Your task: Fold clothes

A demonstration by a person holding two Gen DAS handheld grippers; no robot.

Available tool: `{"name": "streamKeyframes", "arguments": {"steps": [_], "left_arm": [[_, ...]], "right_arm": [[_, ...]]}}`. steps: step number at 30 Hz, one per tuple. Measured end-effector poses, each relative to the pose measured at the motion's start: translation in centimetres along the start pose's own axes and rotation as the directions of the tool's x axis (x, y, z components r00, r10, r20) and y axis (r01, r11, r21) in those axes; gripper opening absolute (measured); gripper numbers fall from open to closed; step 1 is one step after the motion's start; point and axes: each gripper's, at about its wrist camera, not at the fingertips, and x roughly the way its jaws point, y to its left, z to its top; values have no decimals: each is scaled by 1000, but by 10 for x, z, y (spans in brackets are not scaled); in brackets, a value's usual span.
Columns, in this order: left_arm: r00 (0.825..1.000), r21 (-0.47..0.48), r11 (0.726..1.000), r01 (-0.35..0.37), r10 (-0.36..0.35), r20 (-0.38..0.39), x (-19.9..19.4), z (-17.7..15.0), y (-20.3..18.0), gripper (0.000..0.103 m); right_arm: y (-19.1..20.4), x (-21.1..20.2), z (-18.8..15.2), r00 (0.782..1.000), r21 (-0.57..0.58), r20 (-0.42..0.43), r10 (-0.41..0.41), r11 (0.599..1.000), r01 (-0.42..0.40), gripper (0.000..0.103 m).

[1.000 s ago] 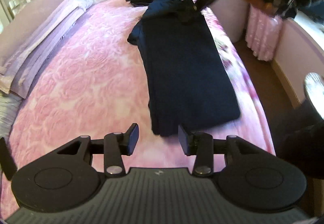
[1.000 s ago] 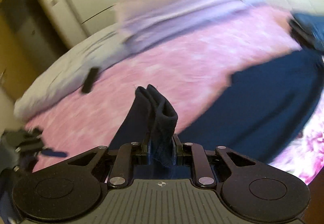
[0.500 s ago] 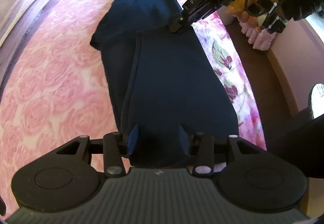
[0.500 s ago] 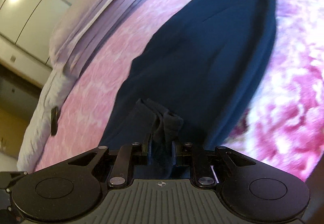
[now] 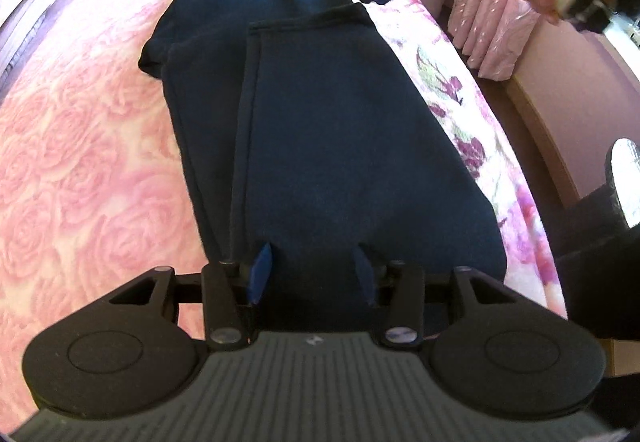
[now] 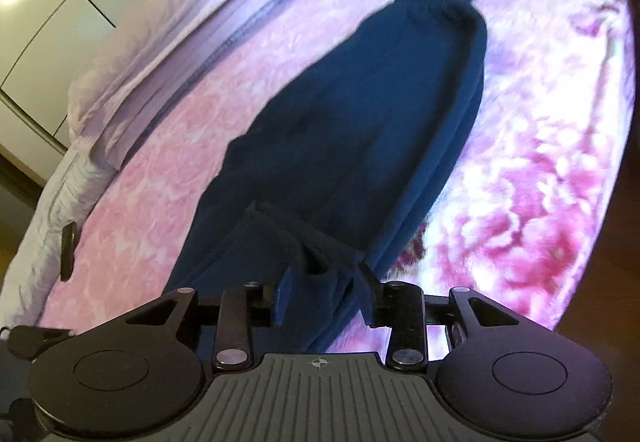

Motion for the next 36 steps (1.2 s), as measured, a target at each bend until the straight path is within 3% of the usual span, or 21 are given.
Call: {"name": "streamKeyframes", "arguments": {"steps": [3,6,8,12,14,18,20,22,23,26,27,28,33,36], "left_arm": [[999,-14,1000,11,-10,46,-22,-3,5,41],[997,-15,1000,-16,17,75,-53,-16,12,41],[997,-56,998,10,-6,78,-67,-29,24,42],[993,-89,992,87,-78,94,-71,-45,48,46],[987,-72,988,135,-128,100,-64,-46,60,48],[959,3,965,264,-262,112,-48,-38,81,54],[926,16,932,361,-360,117,-37,-29,93,57],[863,-4,868,496,-493,107,-20,-18,106,58],[824,-33,826,562,-557,100,-9,-14,112,60],[673,-210,650,730,-737,61,33,-11,130,61],[632,-258,604,754,-774,38,43,-13,133,61],[606,-282,579,765,-795,13,47,-16,135,60],[578,-311,581,752,-808,-113,44,-35,139,48],[584,-323,583,746,-805,-103,42,-41,143,47]], "right_arm": [[22,-16,-18,1000,-29,0,3,1000,-3,38],[56,-21,-39,998,-56,-44,38,998,-41,38],[77,-22,-55,994,-67,-85,62,995,-68,38],[95,-23,-86,985,-18,-143,101,994,-104,42],[101,-23,-101,979,13,-167,116,993,-116,62],[110,-25,-121,967,13,-215,138,990,-138,65],[109,-27,-122,967,18,-215,138,990,-137,65],[106,-28,-120,972,29,-201,121,993,-118,65],[103,-28,-118,976,35,-190,111,994,-106,65],[94,-26,-109,984,48,-158,75,996,-69,65],[92,-24,-105,987,52,-150,64,997,-57,65],[91,-19,-101,988,54,-142,53,998,-46,65],[90,8,-76,995,-6,-95,19,1000,-19,65],[93,28,-58,997,-39,-78,27,999,-30,65]]}}
